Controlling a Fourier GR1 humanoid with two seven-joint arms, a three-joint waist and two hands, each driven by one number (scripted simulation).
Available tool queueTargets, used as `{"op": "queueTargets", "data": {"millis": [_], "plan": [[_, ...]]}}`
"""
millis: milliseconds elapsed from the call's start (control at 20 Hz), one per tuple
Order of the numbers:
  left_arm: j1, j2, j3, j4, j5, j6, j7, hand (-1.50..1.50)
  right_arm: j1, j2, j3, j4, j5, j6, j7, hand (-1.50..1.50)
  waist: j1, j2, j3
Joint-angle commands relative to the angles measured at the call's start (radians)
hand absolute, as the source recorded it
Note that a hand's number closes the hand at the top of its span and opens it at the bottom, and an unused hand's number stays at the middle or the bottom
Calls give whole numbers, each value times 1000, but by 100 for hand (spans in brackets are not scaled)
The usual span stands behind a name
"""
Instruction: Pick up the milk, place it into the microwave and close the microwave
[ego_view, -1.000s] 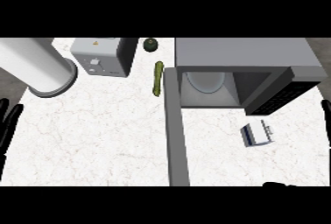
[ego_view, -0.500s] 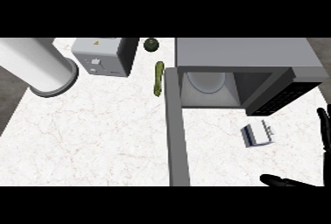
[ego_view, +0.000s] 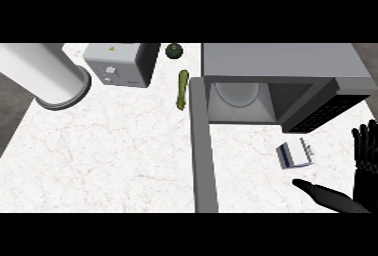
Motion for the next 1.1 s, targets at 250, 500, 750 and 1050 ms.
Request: {"op": "queueTargets", "data": {"millis": [250,500,750,1050], "plan": [[102,-9,85,-89,174,-90,-17,-150,-38,-22,-98,394,-10,4,-235,-150,10,-1,1],[82,36,161,-18,239,-114,-39,-150,-87,-51,-136,623,8,5,-395,-150,5,1,1],[178,-14,144,-107,258,-152,-26,-150,-185,-84,-145,833,61,-34,-492,-150,17,1,2],[143,-13,130,-143,256,-96,17,-150,-305,-139,-181,1118,66,-17,-653,-150,12,5,4]]}}
